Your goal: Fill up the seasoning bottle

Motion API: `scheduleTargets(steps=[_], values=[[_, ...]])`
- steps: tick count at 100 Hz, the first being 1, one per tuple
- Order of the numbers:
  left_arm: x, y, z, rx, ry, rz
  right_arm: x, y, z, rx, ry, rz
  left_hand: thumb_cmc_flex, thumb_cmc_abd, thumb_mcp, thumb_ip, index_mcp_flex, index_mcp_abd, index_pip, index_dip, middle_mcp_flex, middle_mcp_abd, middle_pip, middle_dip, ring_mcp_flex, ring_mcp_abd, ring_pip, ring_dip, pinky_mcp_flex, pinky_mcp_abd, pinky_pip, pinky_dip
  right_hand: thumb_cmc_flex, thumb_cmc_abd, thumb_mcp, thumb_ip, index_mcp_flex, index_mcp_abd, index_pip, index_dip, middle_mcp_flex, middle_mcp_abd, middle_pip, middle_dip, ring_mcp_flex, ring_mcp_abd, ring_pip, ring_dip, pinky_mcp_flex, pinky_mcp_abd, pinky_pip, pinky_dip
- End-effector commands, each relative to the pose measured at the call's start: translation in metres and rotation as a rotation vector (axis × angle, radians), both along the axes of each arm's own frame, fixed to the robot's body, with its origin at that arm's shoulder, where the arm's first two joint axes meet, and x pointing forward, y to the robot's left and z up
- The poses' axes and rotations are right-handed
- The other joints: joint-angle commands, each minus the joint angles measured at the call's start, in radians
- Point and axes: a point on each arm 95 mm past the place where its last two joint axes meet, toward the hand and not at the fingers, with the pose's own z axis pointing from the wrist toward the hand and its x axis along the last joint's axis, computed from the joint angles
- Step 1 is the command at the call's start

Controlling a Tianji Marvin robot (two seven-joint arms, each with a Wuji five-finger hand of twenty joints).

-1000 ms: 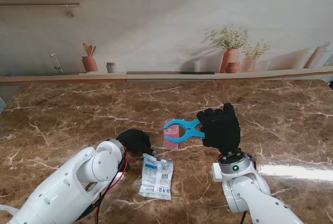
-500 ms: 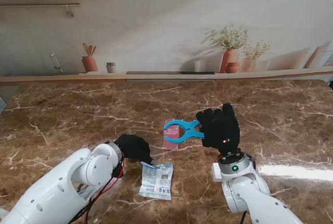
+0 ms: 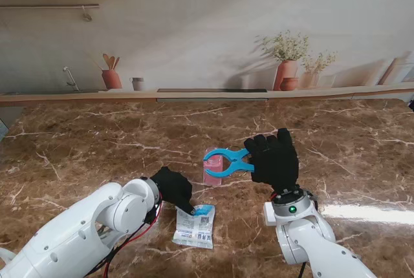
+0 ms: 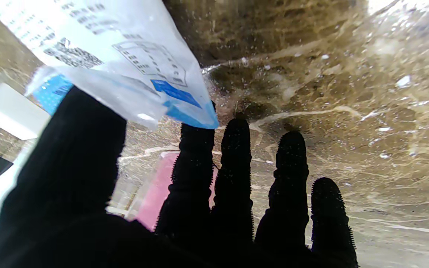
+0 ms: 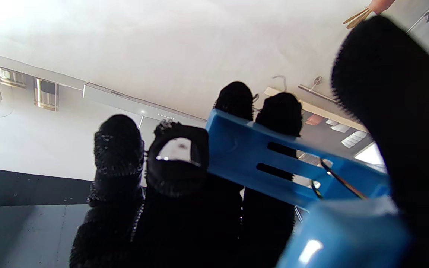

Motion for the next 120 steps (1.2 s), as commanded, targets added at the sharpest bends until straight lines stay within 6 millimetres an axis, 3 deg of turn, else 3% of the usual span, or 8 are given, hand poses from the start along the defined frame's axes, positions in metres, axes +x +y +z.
scheduleTargets(steps=[1,20,47,64,84,96,108,120], values=[[-0.012,0.003,-0.024,0.041,0.067,-0.014,0.000,-0.002,-0.004,0.002,0.015,-0.015,-0.037,-0.053,0.077,-0.019,-0.002,0.017,0.066,0.051,-0.028,0.016,-0.087,-0.069,-0.025,-0.042,-0.059,-0.035,-0.018,-0.023,-0.044,0.036,0.104,0.141,0.020,0.035,0.208,-0.209,0.591,0.177,0.199,-0.101,0.756,0.114,0.005,-0.090,-0.020,0.026,-0.014,0.013,-0.011,0.027],[-0.016,0.000,-0.032,0.054,0.082,-0.035,0.000,-0.003,-0.004,0.005,0.012,-0.021,0.092,-0.132,0.141,-0.099,0.003,-0.031,0.256,0.162,-0.022,0.009,-0.072,-0.058,-0.030,-0.050,-0.051,-0.030,-0.019,-0.043,-0.068,0.070,0.105,0.147,0.014,0.037,0.204,-0.209,0.591,0.182,0.197,-0.102,0.752,0.119,0.002,-0.090,-0.023,0.025,-0.016,0.013,-0.013,0.028],[-0.022,-0.002,-0.034,0.034,0.095,-0.033,0.000,-0.003,-0.004,0.007,0.011,-0.025,0.115,-0.144,0.327,-0.079,-0.002,-0.143,0.393,0.330,0.241,0.047,-0.083,-0.156,0.161,-0.036,0.012,-0.030,-0.006,-0.043,0.071,0.092,0.106,0.152,0.011,0.038,0.202,-0.209,0.590,0.187,0.195,-0.102,0.749,0.123,0.000,-0.090,-0.025,0.025,-0.018,0.013,-0.016,0.029],[-0.024,-0.003,-0.035,-0.001,0.112,-0.015,0.000,-0.003,-0.004,0.006,0.008,-0.025,0.117,-0.147,0.429,-0.074,-0.008,-0.164,0.426,0.403,0.568,-0.059,-0.129,-0.020,0.397,-0.089,0.151,0.005,0.014,-0.104,0.352,0.033,0.107,0.152,0.010,0.039,0.202,-0.209,0.590,0.188,0.195,-0.102,0.748,0.124,-0.001,-0.090,-0.025,0.024,-0.020,0.013,-0.017,0.029],[-0.026,-0.004,-0.037,-0.068,0.063,0.010,-0.001,-0.003,-0.005,-0.002,0.015,-0.025,0.157,-0.180,0.458,-0.084,-0.065,-0.202,0.413,0.448,0.583,-0.086,-0.157,0.110,0.409,-0.111,0.150,0.021,0.042,-0.149,0.409,-0.017,0.108,0.148,0.010,0.039,0.202,-0.209,0.590,0.190,0.195,-0.102,0.747,0.126,0.000,-0.089,-0.025,0.024,-0.018,0.013,-0.015,0.031],[-0.026,-0.005,-0.036,-0.076,0.051,0.018,-0.002,-0.003,-0.007,-0.004,0.020,-0.026,0.149,-0.188,0.454,-0.105,-0.175,-0.120,0.168,0.185,0.573,-0.109,-0.148,0.097,0.420,-0.139,0.121,0.021,0.051,-0.198,0.420,-0.058,0.108,0.148,0.012,0.040,0.202,-0.209,0.589,0.191,0.195,-0.102,0.747,0.127,0.001,-0.090,-0.026,0.023,-0.017,0.012,-0.014,0.032],[-0.027,-0.004,-0.034,-0.066,0.050,0.020,-0.002,-0.003,-0.007,-0.004,0.022,-0.028,0.153,-0.197,0.454,-0.106,-0.032,0.094,-0.316,-0.309,0.572,-0.135,-0.132,0.072,0.415,-0.159,0.095,0.019,0.048,-0.232,0.414,-0.095,0.108,0.148,0.013,0.039,0.202,-0.209,0.589,0.191,0.195,-0.102,0.747,0.127,0.001,-0.090,-0.025,0.023,-0.017,0.013,-0.014,0.032],[-0.026,-0.003,-0.033,-0.057,0.040,0.015,-0.002,-0.004,-0.007,-0.007,0.020,-0.027,0.165,-0.181,0.483,-0.108,0.150,-0.094,0.059,-0.394,0.570,-0.106,-0.140,0.123,0.383,-0.137,0.077,0.036,0.026,-0.227,0.402,-0.131,0.109,0.148,0.013,0.040,0.202,-0.209,0.589,0.191,0.195,-0.102,0.747,0.128,0.001,-0.090,-0.025,0.022,-0.017,0.012,-0.015,0.032]])
